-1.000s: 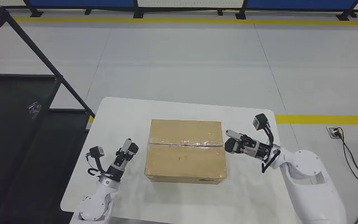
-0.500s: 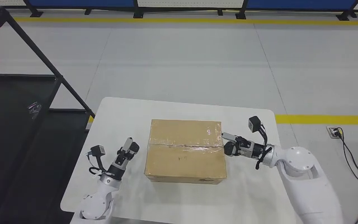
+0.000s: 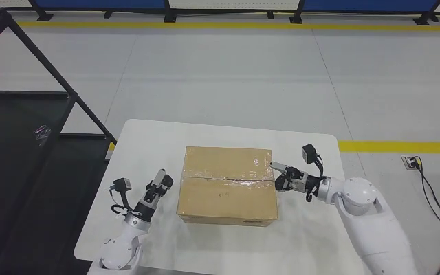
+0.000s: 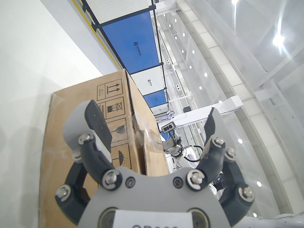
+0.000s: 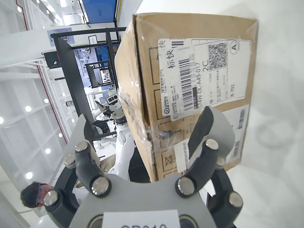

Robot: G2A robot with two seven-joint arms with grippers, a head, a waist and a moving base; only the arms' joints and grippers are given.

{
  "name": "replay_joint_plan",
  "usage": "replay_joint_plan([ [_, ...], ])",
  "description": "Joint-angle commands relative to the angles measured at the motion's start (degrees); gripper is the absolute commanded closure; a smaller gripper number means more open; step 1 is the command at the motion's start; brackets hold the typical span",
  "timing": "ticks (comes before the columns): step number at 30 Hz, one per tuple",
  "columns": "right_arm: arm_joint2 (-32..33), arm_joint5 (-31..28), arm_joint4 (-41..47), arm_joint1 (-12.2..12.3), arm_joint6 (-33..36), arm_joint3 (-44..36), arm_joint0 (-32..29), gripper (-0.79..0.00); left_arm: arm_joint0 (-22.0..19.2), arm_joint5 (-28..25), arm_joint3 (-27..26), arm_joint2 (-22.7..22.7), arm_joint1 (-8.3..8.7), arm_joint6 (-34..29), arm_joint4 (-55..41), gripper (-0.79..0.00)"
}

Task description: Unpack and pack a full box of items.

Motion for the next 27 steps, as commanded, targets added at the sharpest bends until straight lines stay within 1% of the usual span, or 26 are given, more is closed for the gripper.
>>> replay_joint_plan([
  [1,-0.14,-0.29,0.33,0.01,0.37,1.23,0.63,-0.785,0.02,-0.05,0.00,0.02,0.02,0.02,-0.11,-0.785],
  [4,-0.03,-0.81,1.22,0.04,0.49,2.94,1.65,-0.785,0.13,-0.21,-0.02,0.06,0.06,0.06,-0.29,-0.785],
  [7,1.82,-3.72,5.06,0.05,-1.88,2.24,1.44,-0.785,0.30,-0.22,-0.08,0.04,0.12,-0.02,-0.43,-0.785],
  [10,4.54,-8.19,10.36,0.25,-2.49,-2.08,-0.95,-0.785,0.42,-0.28,-0.12,0.11,0.17,-0.20,-0.53,-0.785],
  [12,5.61,-9.63,11.71,0.44,-2.83,-5.85,-2.78,-0.785,0.49,-0.35,-0.20,0.26,0.18,-0.30,-0.57,-0.785],
  [15,4.44,-8.08,10.46,0.54,-2.17,-11.01,-4.22,-0.785,0.73,-0.60,-0.47,0.64,0.17,-0.25,-0.63,-0.785],
  [18,0.52,-4.21,6.45,0.24,-2.55,-12.98,-3.17,-0.785,0.97,-0.86,-0.80,1.12,0.14,-0.27,-0.71,-0.785],
  [21,-3.80,-1.61,4.09,-0.46,-4.30,-11.93,-0.76,-0.785,1.13,-1.16,-1.01,1.49,0.12,-0.24,-0.86,-0.785],
  [23,-6.15,-0.45,4.03,-0.98,-4.55,-10.05,1.08,-0.785,1.18,-1.33,-1.07,1.63,0.12,-0.26,-1.05,-0.785],
  [27,-10.02,0.11,3.73,-1.92,-4.53,-6.80,4.33,-0.785,1.17,-1.48,-1.08,1.80,0.16,-0.57,-1.43,-0.785],
])
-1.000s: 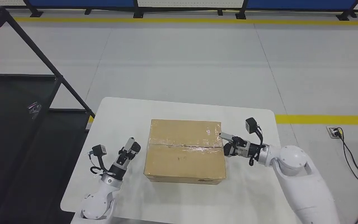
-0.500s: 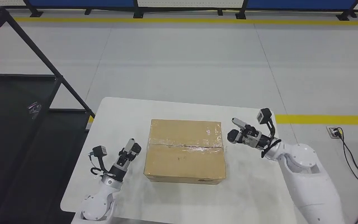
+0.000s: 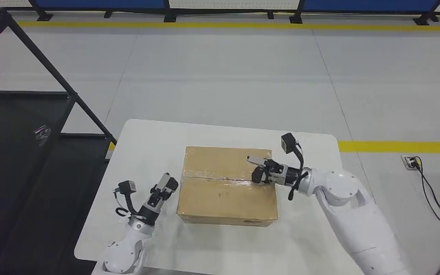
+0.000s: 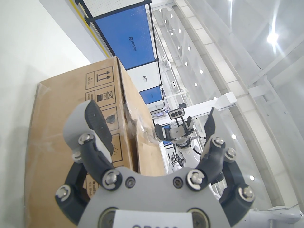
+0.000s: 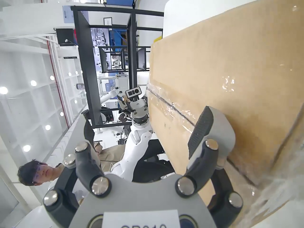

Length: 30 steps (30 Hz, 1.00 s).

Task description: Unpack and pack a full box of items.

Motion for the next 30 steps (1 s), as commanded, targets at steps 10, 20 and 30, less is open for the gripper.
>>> replay_joint_plan([
  [10,-8.25,0.53,0.67,-2.63,-1.11,5.42,6.20,-0.785,-0.21,-0.26,0.25,-0.52,0.25,-0.71,-1.05,-0.785],
  [20,-16.30,0.12,3.75,-6.44,-2.18,10.40,12.32,-0.785,0.82,-1.37,1.15,-2.98,0.75,-1.00,-3.29,-0.785],
  [30,-18.95,-3.87,7.80,-9.28,-1.97,16.71,16.78,-0.785,2.13,-2.32,1.19,-4.62,1.13,-1.31,-5.13,-0.785],
])
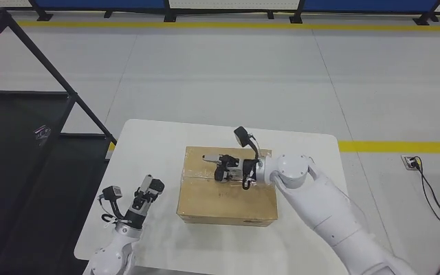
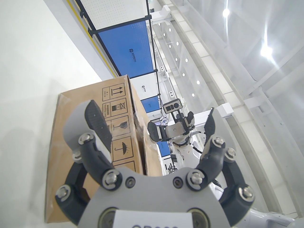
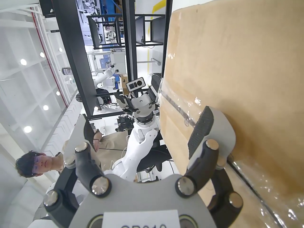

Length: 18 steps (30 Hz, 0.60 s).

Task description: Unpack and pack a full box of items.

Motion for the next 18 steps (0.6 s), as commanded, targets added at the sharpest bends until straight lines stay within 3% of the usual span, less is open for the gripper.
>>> replay_joint_plan([
  [1,0.97,-2.64,0.01,0.13,0.26,0.46,0.26,-0.785,0.07,-0.09,-0.08,-0.34,0.08,-0.06,-0.19,-0.785],
  [7,12.79,-12.02,0.20,3.97,-0.31,-2.40,-4.84,-0.785,-0.05,-0.53,-1.10,-3.22,0.52,0.59,-1.89,-0.785],
  [12,25.13,-12.74,-1.43,7.99,0.35,-9.50,-13.69,-0.785,0.05,-0.16,-1.91,-5.90,1.02,-0.18,-3.21,-0.785],
  [18,25.13,-12.74,-1.43,7.99,0.35,-9.50,-13.69,-0.785,0.08,-0.07,-2.00,-6.10,1.07,-0.48,-3.44,-0.785],
])
